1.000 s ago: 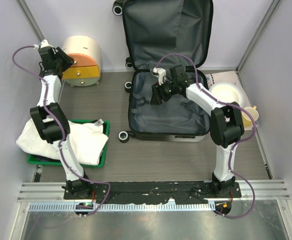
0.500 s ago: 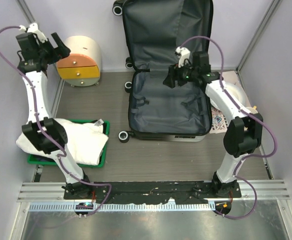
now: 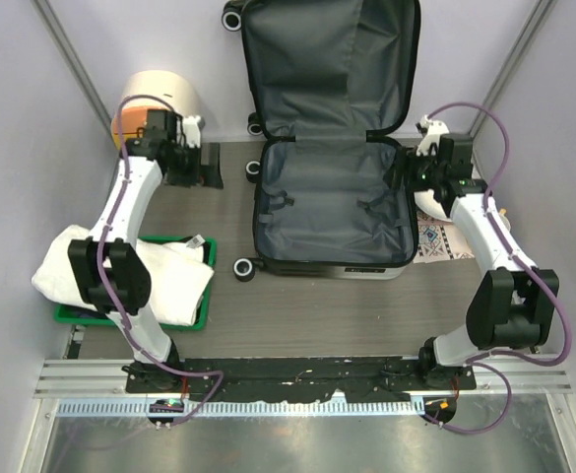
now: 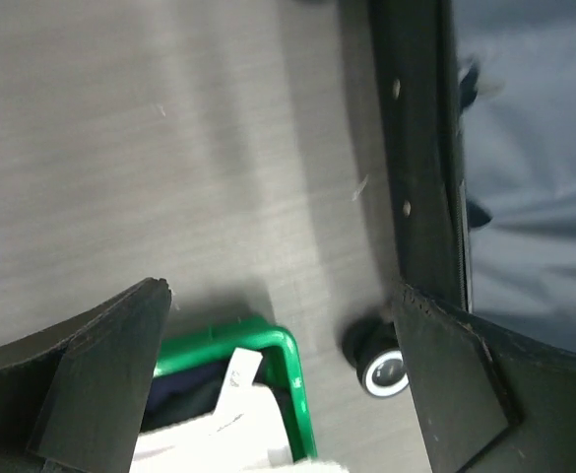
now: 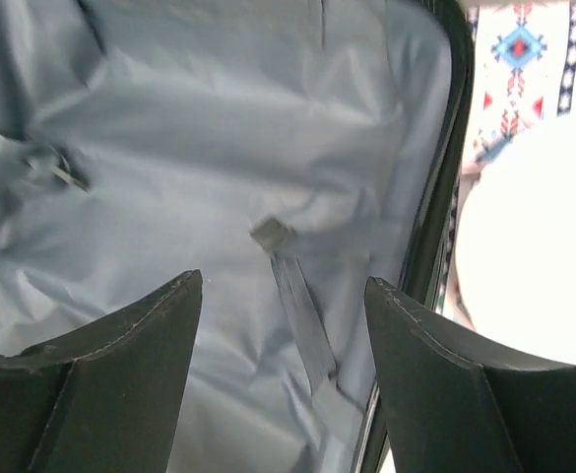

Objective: Open, take out, and arrange the luggage

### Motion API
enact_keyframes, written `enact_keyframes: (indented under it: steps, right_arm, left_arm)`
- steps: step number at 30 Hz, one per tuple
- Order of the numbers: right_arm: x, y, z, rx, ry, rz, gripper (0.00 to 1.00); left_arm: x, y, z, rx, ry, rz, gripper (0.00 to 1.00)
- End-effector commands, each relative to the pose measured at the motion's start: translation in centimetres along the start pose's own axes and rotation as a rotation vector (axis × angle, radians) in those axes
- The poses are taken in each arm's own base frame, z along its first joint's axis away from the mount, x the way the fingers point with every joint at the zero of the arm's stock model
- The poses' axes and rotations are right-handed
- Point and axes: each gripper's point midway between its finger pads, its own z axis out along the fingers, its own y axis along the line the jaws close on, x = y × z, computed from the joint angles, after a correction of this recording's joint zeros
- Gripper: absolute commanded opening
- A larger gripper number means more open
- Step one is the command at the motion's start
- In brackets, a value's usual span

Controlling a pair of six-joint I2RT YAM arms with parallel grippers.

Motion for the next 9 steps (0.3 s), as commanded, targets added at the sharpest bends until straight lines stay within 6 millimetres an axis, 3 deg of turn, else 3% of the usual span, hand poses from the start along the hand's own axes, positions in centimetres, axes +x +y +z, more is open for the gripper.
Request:
enact_keyframes:
  steps: [1,3,6,9]
  right_arm:
    - [1.0,-0.5,-2.2,0.083,-0.035,0.014,0.73]
    - [2.3,-0.7,-2.5,0.096,-0.023,0.016,0.73]
    - [2.0,-0.4,-3.3,0.094,-0.057,0.021,0.73]
    - [0.8,0.4,-4.3,0.074,-0.095,0.027,0.73]
  left_arm:
    - [0.9,-0.2,-1.8,-0.104,-0.046,0.021,0.99]
    - [1.8,0.0,-1.6,-0.142,-0.029,0.017,1.0]
    - [2.2,0.2,-1.7,-0.177,-0.022,0.028,0.99]
    - [2.1,-0.3,-3.1,-0.17,-0.035,0.025,1.0]
